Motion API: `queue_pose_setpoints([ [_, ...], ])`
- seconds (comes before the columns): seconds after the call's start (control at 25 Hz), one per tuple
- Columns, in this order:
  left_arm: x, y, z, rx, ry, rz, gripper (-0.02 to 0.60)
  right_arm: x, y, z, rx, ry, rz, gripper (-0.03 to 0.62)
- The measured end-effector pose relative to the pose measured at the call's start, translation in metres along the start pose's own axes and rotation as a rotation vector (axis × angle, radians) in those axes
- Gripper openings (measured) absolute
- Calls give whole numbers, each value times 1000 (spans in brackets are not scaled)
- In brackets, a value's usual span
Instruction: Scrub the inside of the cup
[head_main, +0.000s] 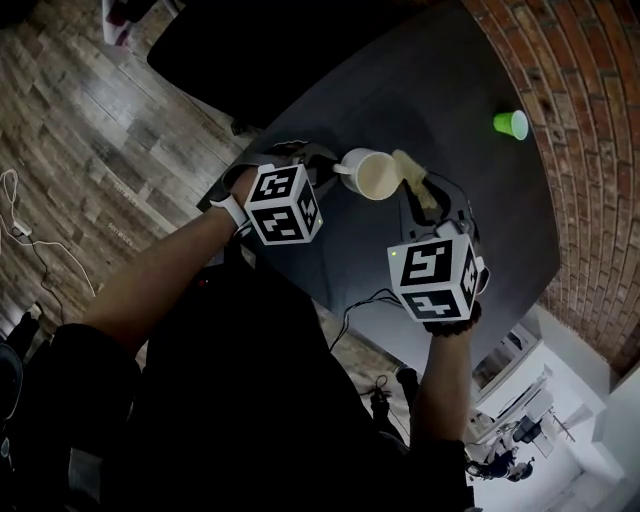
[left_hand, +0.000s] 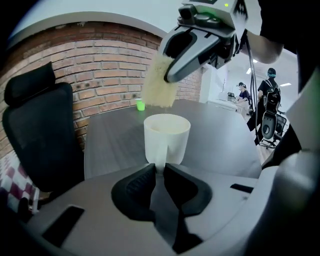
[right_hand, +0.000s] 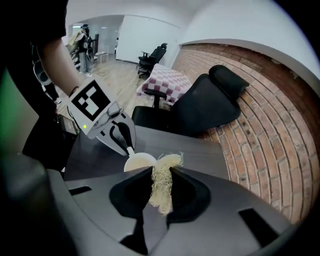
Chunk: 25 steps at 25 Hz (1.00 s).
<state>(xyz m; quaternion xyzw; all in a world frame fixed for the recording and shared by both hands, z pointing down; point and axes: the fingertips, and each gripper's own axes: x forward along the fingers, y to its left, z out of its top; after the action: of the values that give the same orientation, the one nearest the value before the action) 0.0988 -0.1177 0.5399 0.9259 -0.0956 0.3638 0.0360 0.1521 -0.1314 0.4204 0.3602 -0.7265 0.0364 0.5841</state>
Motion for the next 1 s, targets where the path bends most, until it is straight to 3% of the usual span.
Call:
queue_pose_setpoints([
  [0.2,0,-1,0,-3,4,5,64,-18,1,4,64,-39,13,83],
  [0.56,-3,-1,1,-5,0,8,64,69,52,-12,-49,124,167,83],
  [0.76,-5,-2,1,-5,-2,9,63,96,48,-19,-75,206,163,83],
  [1.0,-10,-2,-3,-14,-11,2,60,71,43,-13,-150,195,92,83],
])
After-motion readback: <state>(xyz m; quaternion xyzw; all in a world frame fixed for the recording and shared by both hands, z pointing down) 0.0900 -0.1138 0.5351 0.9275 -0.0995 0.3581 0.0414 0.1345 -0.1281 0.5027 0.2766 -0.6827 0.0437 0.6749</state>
